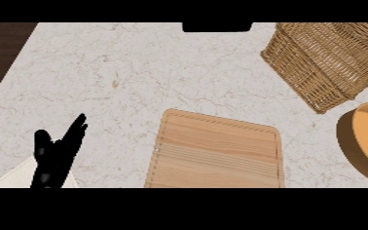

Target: Pick the pear from the cutting board and place it in the basket

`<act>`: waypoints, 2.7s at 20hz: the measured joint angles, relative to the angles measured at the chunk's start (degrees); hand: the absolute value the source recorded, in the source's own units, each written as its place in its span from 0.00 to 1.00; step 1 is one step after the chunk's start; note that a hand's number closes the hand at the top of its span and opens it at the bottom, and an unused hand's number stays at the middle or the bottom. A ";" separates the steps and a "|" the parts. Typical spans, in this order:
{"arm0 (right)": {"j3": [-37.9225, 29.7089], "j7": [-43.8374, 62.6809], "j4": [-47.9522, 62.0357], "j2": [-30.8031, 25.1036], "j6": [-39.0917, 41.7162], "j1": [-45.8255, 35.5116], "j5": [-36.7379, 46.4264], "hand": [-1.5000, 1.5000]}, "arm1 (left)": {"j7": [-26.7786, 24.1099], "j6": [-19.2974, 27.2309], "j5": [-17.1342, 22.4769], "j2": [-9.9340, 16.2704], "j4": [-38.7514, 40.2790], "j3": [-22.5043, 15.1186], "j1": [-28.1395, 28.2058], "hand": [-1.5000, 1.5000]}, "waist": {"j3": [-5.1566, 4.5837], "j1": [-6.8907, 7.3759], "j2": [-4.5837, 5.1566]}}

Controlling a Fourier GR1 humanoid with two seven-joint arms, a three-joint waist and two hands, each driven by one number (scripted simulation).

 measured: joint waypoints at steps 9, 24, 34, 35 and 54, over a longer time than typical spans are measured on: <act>3.10 0.67 13.28 -0.88 2.18 -11.68 6.76 1.00 | -0.06 -1.21 -1.54 -1.49 1.83 -0.89 -2.86 0.50 | 0.10 2.42 0.41; 7.30 -9.29 39.48 9.98 3.21 -25.43 17.74 1.00 | -0.94 -2.09 -2.59 -2.11 1.31 -0.12 -2.57 0.50 | 0.14 3.24 0.71; 8.29 -18.18 53.56 11.67 -0.61 -28.97 24.80 1.00 | 0.11 -3.03 -2.82 -2.39 1.42 -0.03 -3.53 0.50 | 0.29 3.91 1.20; 8.76 -19.09 54.39 11.62 -2.42 -28.75 26.06 1.00 | 0.03 -3.12 -2.82 -2.38 1.27 0.00 -3.47 0.50 | 0.29 4.02 1.25; 7.27 -32.51 68.43 5.54 -4.04 -33.26 31.70 0.00 | 0.63 -3.78 -3.29 -2.68 1.11 0.47 -4.00 0.50 | 0.39 4.68 1.69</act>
